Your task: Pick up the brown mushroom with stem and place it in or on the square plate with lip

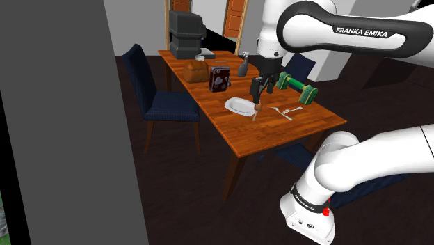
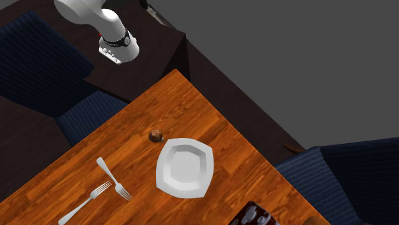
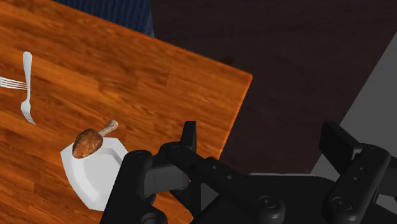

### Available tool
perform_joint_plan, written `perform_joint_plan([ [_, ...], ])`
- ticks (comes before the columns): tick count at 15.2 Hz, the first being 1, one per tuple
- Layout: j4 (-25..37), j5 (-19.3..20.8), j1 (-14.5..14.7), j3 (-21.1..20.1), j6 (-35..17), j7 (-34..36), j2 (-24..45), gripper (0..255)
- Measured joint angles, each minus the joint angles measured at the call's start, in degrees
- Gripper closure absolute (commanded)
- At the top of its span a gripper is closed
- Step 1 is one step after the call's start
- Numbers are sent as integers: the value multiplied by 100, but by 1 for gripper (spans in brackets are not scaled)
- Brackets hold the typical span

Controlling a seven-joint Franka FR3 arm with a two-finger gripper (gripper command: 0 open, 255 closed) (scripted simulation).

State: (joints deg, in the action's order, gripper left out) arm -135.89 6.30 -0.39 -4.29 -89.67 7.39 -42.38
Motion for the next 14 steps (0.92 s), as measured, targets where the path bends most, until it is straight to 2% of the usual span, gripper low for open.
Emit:
perform_joint_plan([
  [2,-74,46,-19,57,-80,-62,-24,0],
  [5,-380,287,-128,352,-503,-369,-73,0],
  [9,-850,641,-301,794,-1284,-782,-38,0],
  [14,-1131,1055,-528,1381,-2244,-1305,272,0],
])
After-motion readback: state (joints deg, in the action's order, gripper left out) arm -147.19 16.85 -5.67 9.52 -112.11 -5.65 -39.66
